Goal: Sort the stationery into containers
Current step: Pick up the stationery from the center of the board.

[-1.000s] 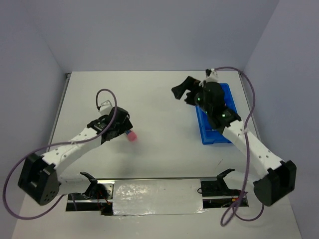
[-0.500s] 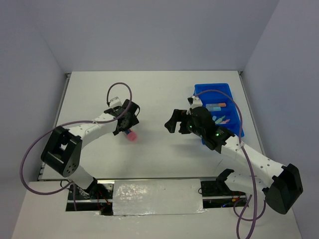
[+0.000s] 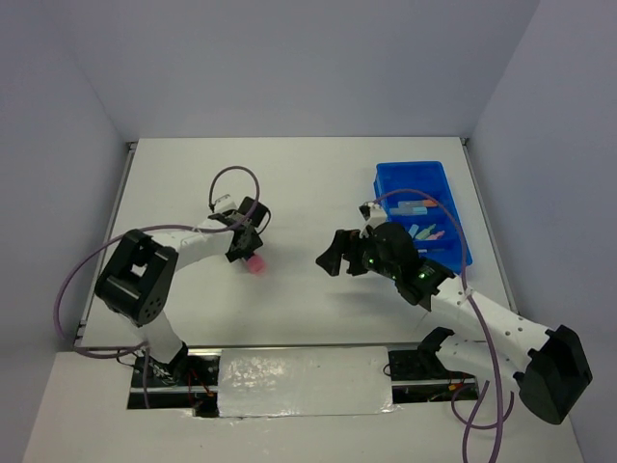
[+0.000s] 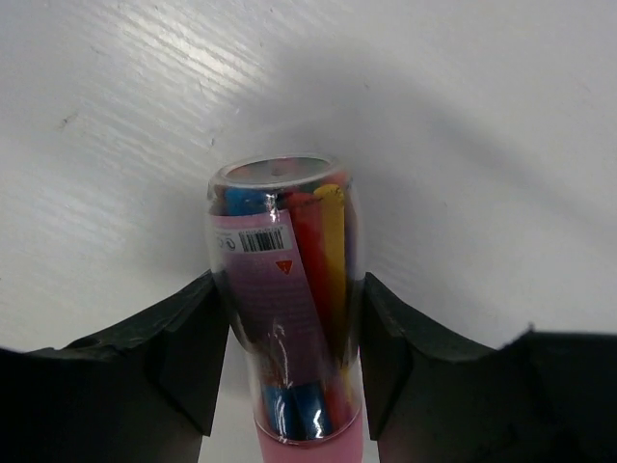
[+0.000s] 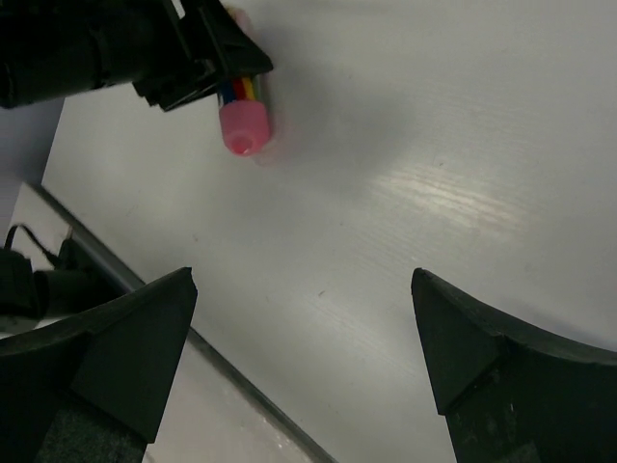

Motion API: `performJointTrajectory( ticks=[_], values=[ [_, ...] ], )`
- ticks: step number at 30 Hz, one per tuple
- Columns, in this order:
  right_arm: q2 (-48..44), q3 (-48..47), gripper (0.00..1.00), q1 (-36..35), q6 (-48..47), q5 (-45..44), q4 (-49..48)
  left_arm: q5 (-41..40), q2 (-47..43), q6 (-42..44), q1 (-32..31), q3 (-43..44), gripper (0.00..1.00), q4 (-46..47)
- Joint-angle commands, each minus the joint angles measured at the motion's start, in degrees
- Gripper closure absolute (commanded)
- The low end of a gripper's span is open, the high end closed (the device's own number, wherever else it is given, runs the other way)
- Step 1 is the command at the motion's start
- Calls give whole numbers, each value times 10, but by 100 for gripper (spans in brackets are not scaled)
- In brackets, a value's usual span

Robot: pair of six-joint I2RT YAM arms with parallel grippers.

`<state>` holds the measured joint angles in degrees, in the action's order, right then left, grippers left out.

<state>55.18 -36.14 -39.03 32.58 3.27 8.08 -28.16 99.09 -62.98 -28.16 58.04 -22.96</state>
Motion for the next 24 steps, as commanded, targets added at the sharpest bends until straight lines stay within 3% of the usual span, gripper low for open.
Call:
performJointTrajectory(
  ticks=[1,4,8,11,20,24],
  values=[
    [-3,44,0,-6,-28,116,-99,33,-75,10,-16,-44,100,46],
    [22,74,0,-19,-25,190,-200,59,-186,37,-48,-82,100,104],
    [60,76,0,-57,-30,184,-294,175,-323,80,-75,-138,100,224],
    [85,68,0,-72,-23,162,-337,210,-374,82,-90,-162,100,281],
    [115,32,0,-109,-10,182,-443,307,-442,99,-100,-195,100,386],
    [122,26,1,-111,15,106,-455,332,-455,88,-103,-210,100,414]
  ],
)
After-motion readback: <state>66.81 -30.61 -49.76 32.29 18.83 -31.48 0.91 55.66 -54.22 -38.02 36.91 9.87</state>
